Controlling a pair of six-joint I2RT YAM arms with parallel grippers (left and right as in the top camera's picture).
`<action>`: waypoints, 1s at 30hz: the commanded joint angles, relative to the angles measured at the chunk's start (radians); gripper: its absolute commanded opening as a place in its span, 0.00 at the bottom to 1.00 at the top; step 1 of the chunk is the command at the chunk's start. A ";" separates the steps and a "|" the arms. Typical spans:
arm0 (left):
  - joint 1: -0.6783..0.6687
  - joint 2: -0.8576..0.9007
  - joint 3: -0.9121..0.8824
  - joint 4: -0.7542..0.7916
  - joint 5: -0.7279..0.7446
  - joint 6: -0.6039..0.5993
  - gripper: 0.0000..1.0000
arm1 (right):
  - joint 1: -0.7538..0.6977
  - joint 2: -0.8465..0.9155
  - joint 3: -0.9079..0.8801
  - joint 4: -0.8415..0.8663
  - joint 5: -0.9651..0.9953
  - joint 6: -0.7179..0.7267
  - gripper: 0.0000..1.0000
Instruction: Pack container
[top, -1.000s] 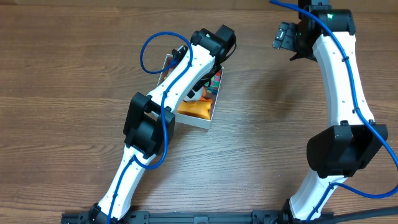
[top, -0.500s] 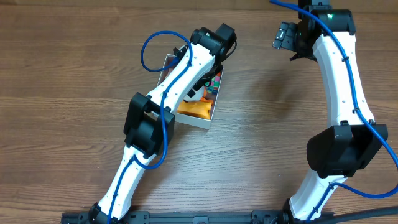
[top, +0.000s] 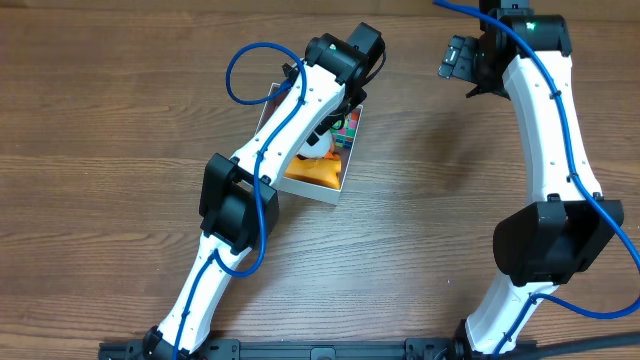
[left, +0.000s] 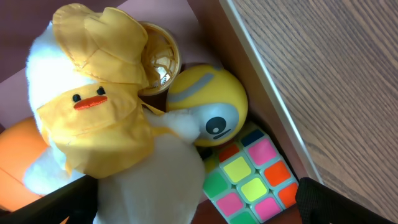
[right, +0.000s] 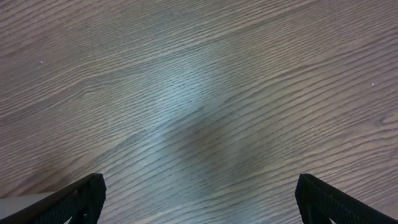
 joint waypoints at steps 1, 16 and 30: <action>-0.005 0.018 0.024 0.000 0.007 0.019 1.00 | 0.002 -0.010 0.001 0.005 0.003 0.009 1.00; 0.007 0.018 0.024 -0.044 0.004 0.015 1.00 | 0.002 -0.010 0.001 0.005 0.003 0.009 1.00; 0.019 0.018 0.024 -0.153 0.012 -0.023 1.00 | 0.002 -0.010 0.001 0.005 0.003 0.008 1.00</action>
